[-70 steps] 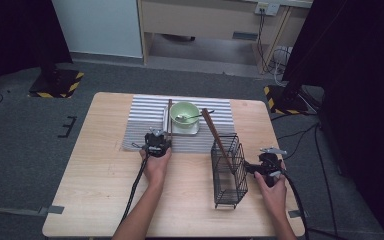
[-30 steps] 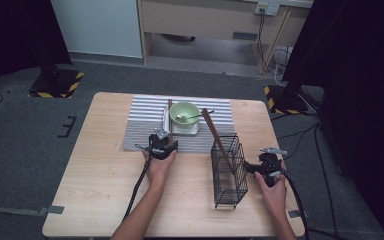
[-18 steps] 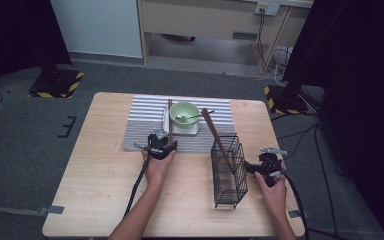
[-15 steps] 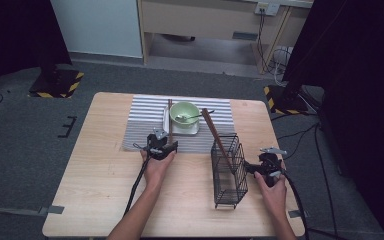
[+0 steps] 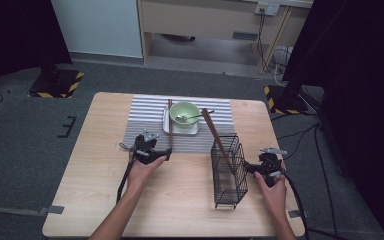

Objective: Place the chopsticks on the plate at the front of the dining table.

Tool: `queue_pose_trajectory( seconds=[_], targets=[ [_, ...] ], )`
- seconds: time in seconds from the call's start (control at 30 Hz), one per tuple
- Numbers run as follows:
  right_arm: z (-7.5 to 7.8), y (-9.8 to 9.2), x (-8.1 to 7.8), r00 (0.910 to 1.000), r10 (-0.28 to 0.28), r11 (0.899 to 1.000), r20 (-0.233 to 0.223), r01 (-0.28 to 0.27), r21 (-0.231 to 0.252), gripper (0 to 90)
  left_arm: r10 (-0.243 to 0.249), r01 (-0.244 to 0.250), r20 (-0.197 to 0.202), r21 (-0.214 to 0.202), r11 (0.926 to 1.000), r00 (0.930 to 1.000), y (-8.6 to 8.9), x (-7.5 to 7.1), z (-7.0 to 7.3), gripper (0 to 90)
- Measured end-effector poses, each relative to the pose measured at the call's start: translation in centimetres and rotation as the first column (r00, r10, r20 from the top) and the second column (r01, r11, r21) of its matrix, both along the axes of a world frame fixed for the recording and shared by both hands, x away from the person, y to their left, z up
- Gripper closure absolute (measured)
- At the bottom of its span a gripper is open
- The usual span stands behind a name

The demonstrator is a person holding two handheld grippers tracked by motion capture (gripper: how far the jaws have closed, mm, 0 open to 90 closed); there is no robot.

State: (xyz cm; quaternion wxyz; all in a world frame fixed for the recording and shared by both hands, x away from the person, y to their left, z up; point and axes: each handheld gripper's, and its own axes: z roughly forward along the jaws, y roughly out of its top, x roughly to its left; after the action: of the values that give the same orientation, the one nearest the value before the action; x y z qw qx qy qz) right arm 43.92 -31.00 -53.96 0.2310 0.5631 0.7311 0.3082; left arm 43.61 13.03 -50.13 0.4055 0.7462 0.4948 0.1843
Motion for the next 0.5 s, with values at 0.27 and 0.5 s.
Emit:
queue_pose_trajectory(
  seconds=[0.27,0.5],
  targets=[
    [0.0,0.0,0.0,1.0000,0.000,1.000,0.000,0.000,0.000,2.3,0.003,-0.003,-0.025,0.004,1.0000,0.9997,3.3,-1.6,-0.2,12.8],
    [0.0,0.0,0.0,1.0000,0.000,1.000,0.000,0.000,0.000,2.3,0.022,-0.021,-0.035,0.023,0.9995,0.9992,5.5,-3.0,-0.5,10.7]
  ],
)
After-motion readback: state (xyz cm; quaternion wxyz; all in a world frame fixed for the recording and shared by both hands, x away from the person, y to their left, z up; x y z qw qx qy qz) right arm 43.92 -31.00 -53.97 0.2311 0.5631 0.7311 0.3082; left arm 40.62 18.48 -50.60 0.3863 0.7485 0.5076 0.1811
